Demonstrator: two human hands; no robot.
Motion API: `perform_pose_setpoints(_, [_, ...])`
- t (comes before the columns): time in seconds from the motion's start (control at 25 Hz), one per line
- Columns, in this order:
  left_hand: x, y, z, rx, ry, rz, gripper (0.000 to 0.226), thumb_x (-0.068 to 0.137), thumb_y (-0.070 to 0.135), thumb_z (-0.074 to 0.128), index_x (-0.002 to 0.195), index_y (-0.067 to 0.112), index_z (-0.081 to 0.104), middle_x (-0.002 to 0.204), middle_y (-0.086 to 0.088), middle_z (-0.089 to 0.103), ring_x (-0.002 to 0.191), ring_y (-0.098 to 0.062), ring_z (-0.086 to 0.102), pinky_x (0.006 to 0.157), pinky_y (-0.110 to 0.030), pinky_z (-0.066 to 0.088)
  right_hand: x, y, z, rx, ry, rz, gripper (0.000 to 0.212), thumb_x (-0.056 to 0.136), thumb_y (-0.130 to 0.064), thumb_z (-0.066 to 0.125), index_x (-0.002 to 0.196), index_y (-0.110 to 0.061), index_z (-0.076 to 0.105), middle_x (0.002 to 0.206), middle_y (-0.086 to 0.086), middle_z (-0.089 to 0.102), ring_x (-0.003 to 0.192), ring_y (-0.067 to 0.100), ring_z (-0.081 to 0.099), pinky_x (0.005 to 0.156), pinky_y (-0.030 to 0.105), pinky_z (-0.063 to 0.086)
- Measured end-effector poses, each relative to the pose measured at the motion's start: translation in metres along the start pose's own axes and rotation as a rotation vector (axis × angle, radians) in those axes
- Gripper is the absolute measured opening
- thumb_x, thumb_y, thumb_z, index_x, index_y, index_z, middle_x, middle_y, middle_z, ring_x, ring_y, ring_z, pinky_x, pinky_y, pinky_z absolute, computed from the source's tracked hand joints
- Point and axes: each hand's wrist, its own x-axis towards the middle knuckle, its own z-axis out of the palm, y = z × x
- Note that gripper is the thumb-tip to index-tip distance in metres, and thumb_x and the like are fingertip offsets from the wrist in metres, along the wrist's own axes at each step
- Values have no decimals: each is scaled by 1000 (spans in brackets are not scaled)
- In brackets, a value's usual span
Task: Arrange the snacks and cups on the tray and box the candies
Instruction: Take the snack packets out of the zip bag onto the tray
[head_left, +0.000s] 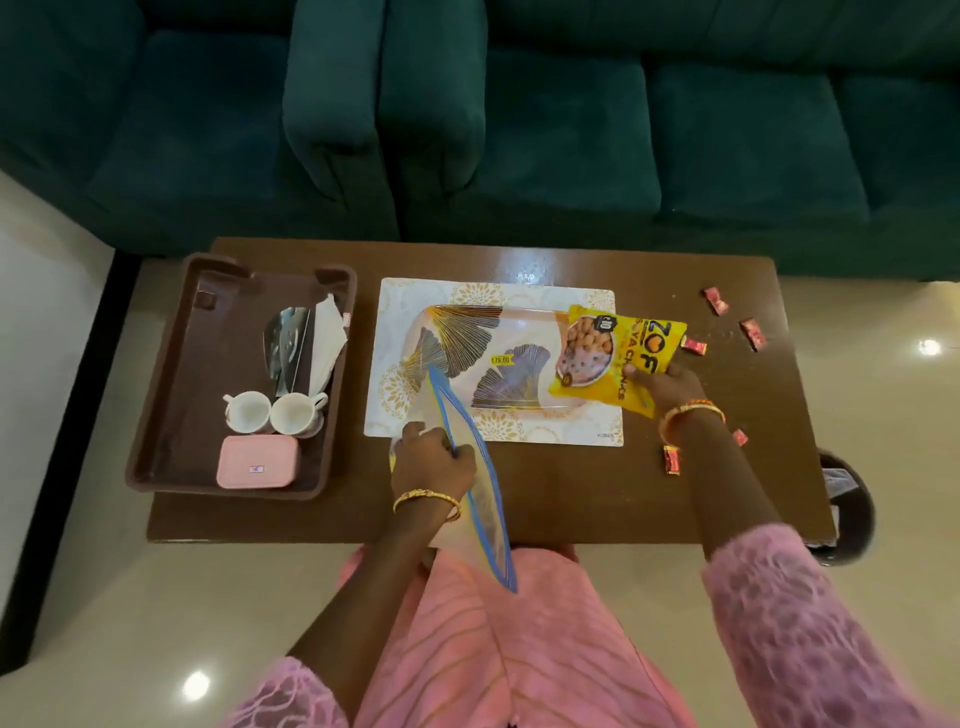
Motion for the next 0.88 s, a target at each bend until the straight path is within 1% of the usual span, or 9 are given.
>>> perform_pose_setpoints(0.08, [6,9,13,39,35,-35,18,76,19,58,65,5,57,127,-20,49,110,-37,52,82,-41,49,48,-1,7,-67,-38,23,39,85,-7,63,122,1,55,125,17,59,110,32,59,85,34,51])
perform_pose_setpoints(0.16, [16,16,29,63,74,-100,21,76,22,59,71,2,62,130,-19,47,112,-37,50,80,-41,49,91,-1,21,-171,-97,14,38,86,-7,61,122,4,53,125,19,58,110,31,58,81,30,55])
perform_pose_setpoints(0.24, [24,24,42,64,109,-172,24,77,23,60,73,0,64,128,-20,49,110,-38,50,79,-42,49,127,2,38,-311,-157,13,36,87,-7,58,119,8,52,125,27,57,112,39,56,95,48,49])
perform_pose_setpoints(0.32, [30,31,54,64,131,-215,24,76,22,60,73,-1,64,130,-21,49,113,-37,50,78,-44,49,154,4,52,-421,-210,22,36,88,-9,57,118,9,50,126,29,54,114,43,53,100,55,42])
perform_pose_setpoints(0.4, [34,37,64,63,141,-251,22,76,21,60,71,-1,63,135,-18,47,115,-36,51,74,-44,49,178,3,61,-495,-248,18,38,89,-10,54,123,6,47,131,25,51,118,41,51,101,48,42])
perform_pose_setpoints(0.48, [35,40,71,53,161,-272,20,75,20,60,63,3,58,134,-16,48,114,-35,52,69,-44,49,195,2,64,-504,-260,1,36,89,-9,54,123,3,50,129,23,54,118,39,51,91,40,43])
perform_pose_setpoints(0.6, [36,40,76,33,196,-282,25,73,18,61,55,11,46,131,-16,51,113,-34,54,66,-41,48,213,5,63,-448,-209,-15,30,84,-5,59,114,-1,60,119,22,63,108,36,60,89,41,49])
perform_pose_setpoints(0.8, [39,39,76,26,208,-293,25,72,17,63,54,9,47,125,-20,55,114,-33,53,67,-42,49,220,8,66,-450,-81,-36,33,77,-12,68,110,-6,64,113,19,67,103,34,63,93,47,51])
perform_pose_setpoints(0.88, [38,37,73,-17,211,-270,29,72,16,63,52,11,43,120,-23,57,111,-34,56,67,-38,49,211,9,63,-411,21,-16,36,76,-14,67,112,-9,63,115,16,67,105,33,62,93,44,51])
